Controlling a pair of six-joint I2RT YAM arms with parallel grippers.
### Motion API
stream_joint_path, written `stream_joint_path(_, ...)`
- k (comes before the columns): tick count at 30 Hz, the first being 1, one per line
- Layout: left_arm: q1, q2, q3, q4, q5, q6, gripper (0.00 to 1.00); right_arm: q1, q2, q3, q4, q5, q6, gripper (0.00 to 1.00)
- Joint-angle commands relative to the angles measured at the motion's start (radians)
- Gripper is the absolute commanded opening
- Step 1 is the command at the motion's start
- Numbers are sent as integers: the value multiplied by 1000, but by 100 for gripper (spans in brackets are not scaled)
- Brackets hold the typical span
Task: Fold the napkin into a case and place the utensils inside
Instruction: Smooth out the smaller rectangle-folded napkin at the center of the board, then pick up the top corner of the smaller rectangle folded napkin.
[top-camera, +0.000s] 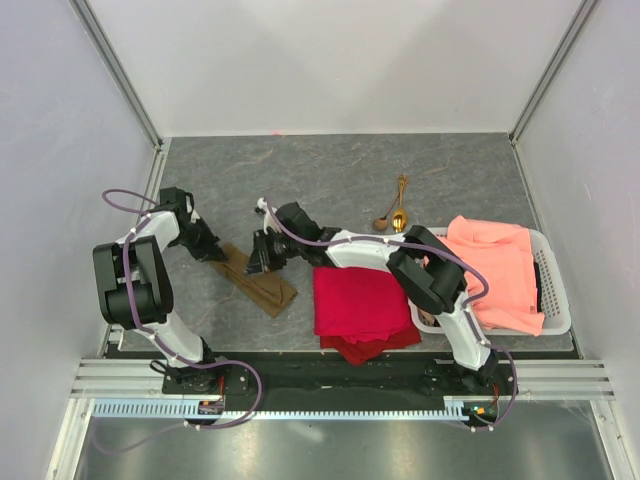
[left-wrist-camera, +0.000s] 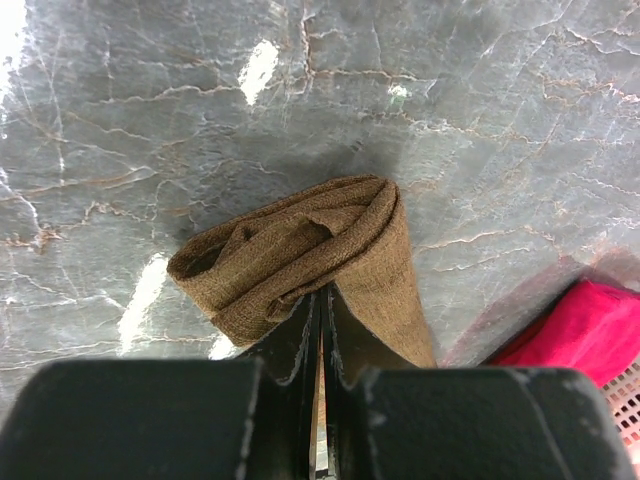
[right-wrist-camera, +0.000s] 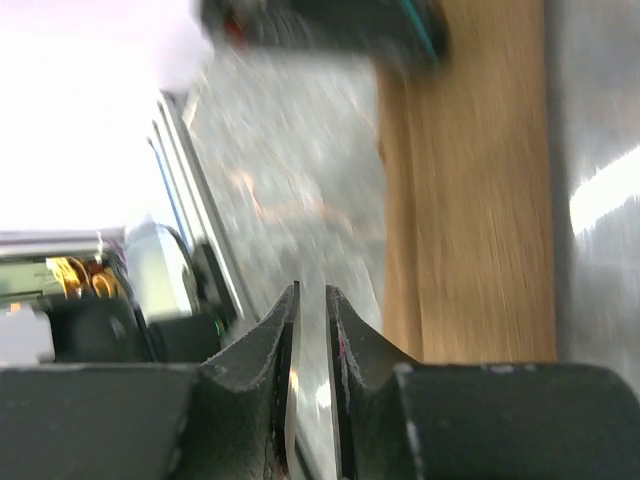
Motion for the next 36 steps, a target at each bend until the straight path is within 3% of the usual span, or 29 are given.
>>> stream_joint_path(1,9,-20,27,27,36,46,7,3,148,149,0,-8,-19,23)
stream_joint_path(6,7,-66,21,45,68,47,9,-5,202,127,6,18,-34,23)
stream_joint_path(10,7,-119,28,50,62,29,12,-5,156,24,40,27,-48,22)
stream_joint_path(14,7,-202,16,47,42,6,18,-5,129,40,-4,30,-95,23)
stream_joint_path(18,15,-283,-13,33,-16,-34,23,-5,121,116,-70,37,-160,24)
stream_joint_path(27,117,-377,-95,42,-5,-68,22,-6,182,315,-141,41,-238,30)
stream_joint_path(32,163,-351,-98,32,38,-59,21,-20,247,418,-142,46,-236,37)
stream_joint_path(36,180,-351,-107,10,-14,-101,19,-23,305,520,-144,28,-233,46)
